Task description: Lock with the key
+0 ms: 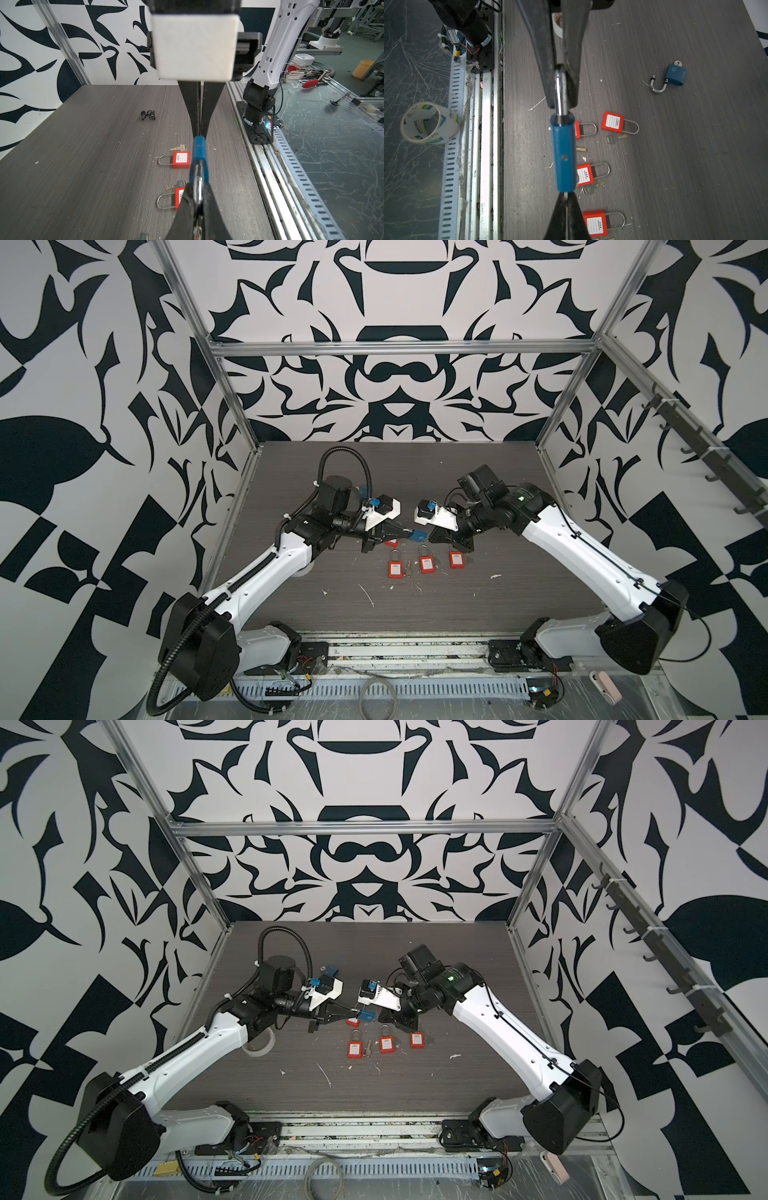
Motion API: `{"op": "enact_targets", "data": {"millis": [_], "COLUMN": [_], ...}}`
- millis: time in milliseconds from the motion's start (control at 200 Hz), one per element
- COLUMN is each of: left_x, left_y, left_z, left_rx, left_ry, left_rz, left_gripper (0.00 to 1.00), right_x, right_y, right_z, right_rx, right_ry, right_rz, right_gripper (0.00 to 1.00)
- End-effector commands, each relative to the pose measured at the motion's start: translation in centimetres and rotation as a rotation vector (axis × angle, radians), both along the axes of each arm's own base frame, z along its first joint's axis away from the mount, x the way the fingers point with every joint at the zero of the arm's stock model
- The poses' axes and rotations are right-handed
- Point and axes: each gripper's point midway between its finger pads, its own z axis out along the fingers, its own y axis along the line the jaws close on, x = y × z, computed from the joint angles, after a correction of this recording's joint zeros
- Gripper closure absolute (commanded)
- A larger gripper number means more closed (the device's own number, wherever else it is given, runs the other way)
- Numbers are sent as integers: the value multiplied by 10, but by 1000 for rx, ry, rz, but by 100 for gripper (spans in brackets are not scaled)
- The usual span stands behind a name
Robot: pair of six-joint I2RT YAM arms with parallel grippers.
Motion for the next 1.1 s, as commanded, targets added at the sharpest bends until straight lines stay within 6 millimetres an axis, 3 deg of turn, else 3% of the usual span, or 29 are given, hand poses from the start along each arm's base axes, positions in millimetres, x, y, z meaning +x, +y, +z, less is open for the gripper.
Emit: {"op": "enact_targets", "data": {"millis": [0,445,490,780,1095], "left_x": [-6,-6,-2,0,-2], "left_y": [-1,-1,-4,-5,-5], "left_z": [13,17,7,9,12], "left_rx": [-18,-21,-5,-10,-18], "left_ry": [-31,-48,-22,-24,-29], "left_rz": [-55,-63,-63,-71,-79], "left_gripper": [100,100,100,100,100], "right_x": [1,-4,-5,-6,-3], "right_y": [5,5,4,7,4], "right_z": [12,20,20,20,4], "right_rx": [41,54,48,50,-2], "right_ry": [-35,-31,-24,-6,24], "right_rz": [27,39,42,56,59], "right_gripper": [93,76,76,79,84]}}
